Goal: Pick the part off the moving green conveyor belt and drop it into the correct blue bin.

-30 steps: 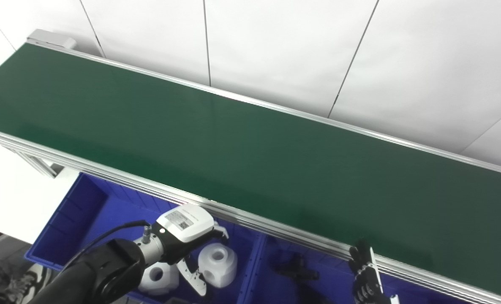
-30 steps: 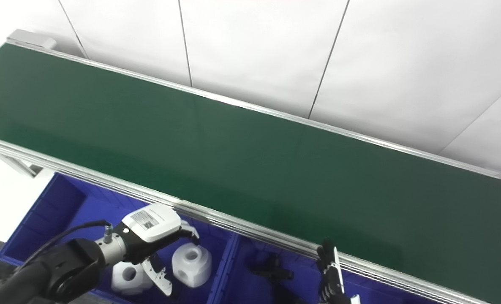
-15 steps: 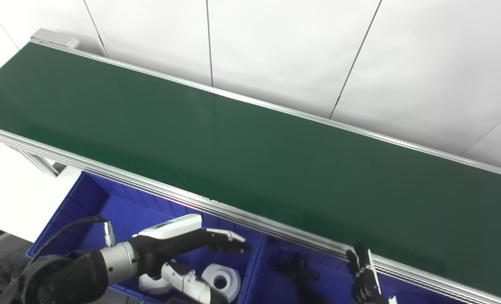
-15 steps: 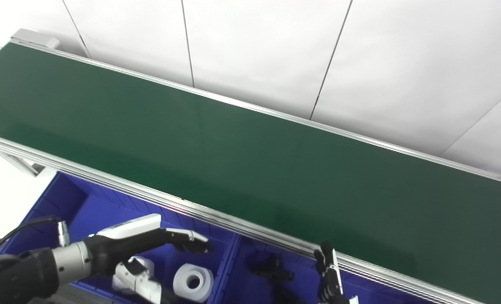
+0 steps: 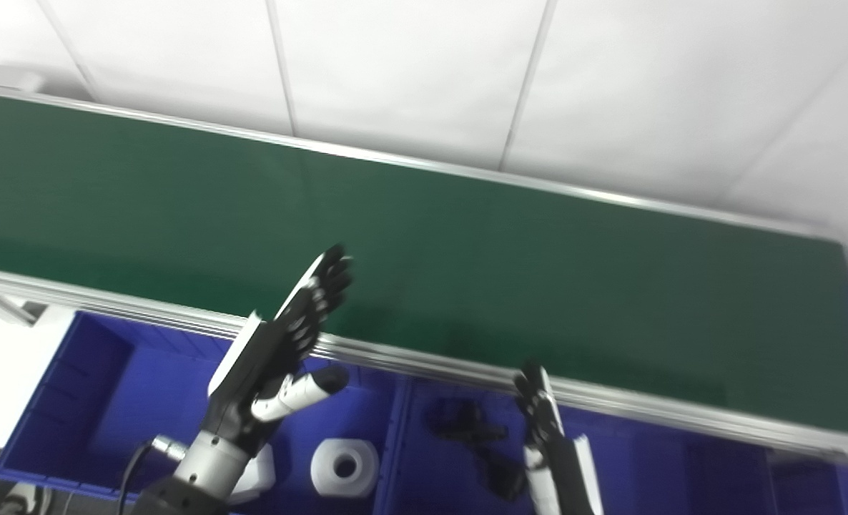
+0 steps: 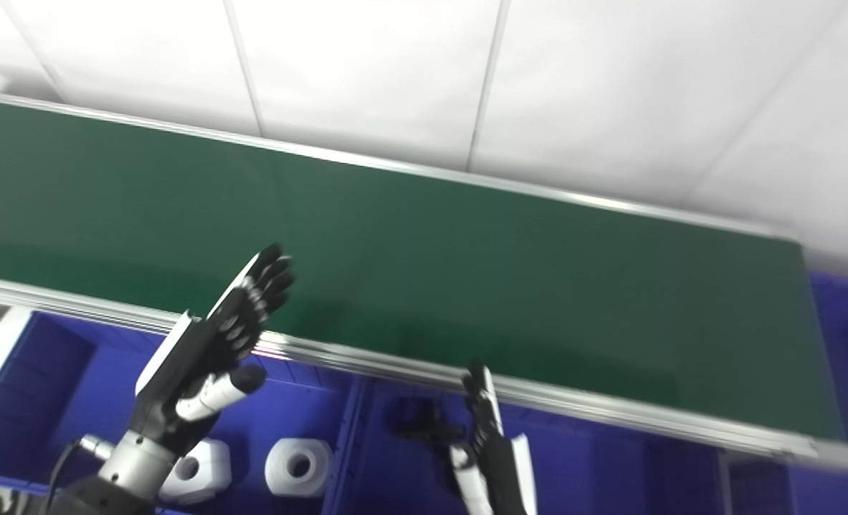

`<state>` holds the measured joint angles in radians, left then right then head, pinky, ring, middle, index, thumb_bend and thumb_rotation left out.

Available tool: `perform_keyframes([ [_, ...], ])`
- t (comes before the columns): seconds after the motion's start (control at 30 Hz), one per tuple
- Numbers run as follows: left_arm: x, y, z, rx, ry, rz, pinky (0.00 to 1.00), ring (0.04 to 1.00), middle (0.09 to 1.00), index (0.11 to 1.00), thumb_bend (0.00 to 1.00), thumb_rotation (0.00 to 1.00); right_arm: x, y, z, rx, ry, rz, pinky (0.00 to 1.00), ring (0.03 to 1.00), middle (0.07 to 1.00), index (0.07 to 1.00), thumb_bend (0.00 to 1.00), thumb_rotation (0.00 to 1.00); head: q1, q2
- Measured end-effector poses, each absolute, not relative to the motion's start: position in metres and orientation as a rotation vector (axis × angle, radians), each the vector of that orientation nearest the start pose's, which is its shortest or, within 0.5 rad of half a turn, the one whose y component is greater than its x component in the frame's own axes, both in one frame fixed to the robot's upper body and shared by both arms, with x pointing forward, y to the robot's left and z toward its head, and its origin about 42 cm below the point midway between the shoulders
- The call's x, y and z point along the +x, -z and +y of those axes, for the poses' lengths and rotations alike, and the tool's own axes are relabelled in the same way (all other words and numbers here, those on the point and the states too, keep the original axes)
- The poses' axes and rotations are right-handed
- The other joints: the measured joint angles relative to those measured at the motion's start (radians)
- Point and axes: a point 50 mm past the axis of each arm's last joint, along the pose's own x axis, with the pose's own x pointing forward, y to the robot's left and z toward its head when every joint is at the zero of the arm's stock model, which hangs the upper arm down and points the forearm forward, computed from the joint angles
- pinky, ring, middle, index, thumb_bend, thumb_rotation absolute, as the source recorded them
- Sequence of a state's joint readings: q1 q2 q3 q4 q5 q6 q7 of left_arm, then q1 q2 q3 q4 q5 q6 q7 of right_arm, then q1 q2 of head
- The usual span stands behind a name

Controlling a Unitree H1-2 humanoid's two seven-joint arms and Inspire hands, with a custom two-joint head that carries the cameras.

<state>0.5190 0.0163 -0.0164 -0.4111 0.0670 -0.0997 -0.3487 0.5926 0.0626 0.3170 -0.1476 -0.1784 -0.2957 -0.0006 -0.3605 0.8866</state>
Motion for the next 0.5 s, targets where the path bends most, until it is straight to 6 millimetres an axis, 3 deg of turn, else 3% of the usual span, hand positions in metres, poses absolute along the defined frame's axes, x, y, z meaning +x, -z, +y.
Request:
perform_keyframes([
  [0.1, 0.112, -0.097, 0.23, 0.283, 0.278, 0.002, 1.0, 1.0, 1.0, 1.0, 0.77, 0.65, 0.081, -0.061, -0.13, -0.041, -0.127, 0.093, 1.0, 1.0, 1.0, 1.0, 0.82, 0.99, -0.012, 0.003],
  [0.17, 0.109, -0.098, 0.241, 0.404, 0.308, -0.06, 1.0, 1.0, 1.0, 1.0, 0.77, 0.66, 0.078, -0.064, -0.131, -0.099, -0.075, 0.083, 1.0, 1.0, 1.0, 1.0, 0.81, 1.0, -0.028, 0.009],
  [0.5, 0.111, -0.1, 0.24, 0.407, 0.285, -0.099, 1.0, 1.0, 1.0, 1.0, 0.81, 0.75, 0.077, -0.07, -0.133, -0.135, -0.038, 0.061, 1.0, 1.0, 1.0, 1.0, 0.8, 1.0, -0.026, 0.04],
])
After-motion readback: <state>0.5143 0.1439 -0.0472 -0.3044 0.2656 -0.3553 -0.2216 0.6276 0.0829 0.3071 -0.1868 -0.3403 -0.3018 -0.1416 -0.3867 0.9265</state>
